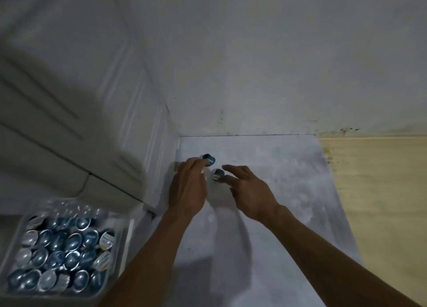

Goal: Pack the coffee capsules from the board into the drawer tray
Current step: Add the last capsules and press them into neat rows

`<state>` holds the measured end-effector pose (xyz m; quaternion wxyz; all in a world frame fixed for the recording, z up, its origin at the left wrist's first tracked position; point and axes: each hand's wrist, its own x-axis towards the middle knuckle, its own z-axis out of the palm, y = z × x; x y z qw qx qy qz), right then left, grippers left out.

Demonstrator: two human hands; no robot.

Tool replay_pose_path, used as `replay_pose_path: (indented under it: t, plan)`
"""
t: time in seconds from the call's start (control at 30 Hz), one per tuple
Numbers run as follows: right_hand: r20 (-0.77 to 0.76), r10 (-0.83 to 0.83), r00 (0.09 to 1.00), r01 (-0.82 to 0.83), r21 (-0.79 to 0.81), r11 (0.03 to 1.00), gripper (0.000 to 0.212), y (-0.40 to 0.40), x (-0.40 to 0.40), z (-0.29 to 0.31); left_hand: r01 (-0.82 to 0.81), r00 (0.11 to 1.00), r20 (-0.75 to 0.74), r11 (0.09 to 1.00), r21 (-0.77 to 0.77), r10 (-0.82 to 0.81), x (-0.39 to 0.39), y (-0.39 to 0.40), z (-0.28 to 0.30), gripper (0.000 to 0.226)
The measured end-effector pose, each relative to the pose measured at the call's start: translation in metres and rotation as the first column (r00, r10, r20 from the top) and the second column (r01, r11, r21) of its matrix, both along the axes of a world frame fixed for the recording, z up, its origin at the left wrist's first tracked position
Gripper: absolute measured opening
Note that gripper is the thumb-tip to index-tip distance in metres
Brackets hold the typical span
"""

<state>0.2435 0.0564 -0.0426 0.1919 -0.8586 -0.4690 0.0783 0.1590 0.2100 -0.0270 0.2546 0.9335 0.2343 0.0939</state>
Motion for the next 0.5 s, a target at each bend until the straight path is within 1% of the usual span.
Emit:
replay_pose_path:
  t: [0.13,0.2,0.3,0.37,0.5]
  plan:
    - [0.015,0.144,0.989,-0.144,0.022,0.989,0.050,0.015,0.017,-0.034,0.060,0.998,-0.036,0.998,0.016,-0.060,0.028,0.017,-0.028,0.046]
    - [0.011,0.161,0.987,-0.162,0.047,0.986,0.046,0.019,0.022,-0.051,0.070,0.995,-0.077,0.997,0.019,-0.068,0.036,0.023,-0.044,0.046]
    - [0.068,0.099,0.993,-0.109,0.154,0.982,0.039,0.020,0.026,-0.067,0.095,0.995,-0.022,0.995,0.022,-0.094,0.045,0.030,-0.056,0.038]
    - [0.103,0.055,0.993,-0.075,0.206,0.976,0.033,0.022,0.029,-0.078,0.067,0.997,0.027,0.998,0.013,-0.068,0.051,0.034,-0.061,0.033]
    - [0.034,-0.106,0.994,0.086,0.372,0.924,0.022,0.020,0.029,-0.093,-0.040,0.997,0.062,0.999,-0.025,0.042,0.055,0.030,-0.064,0.027]
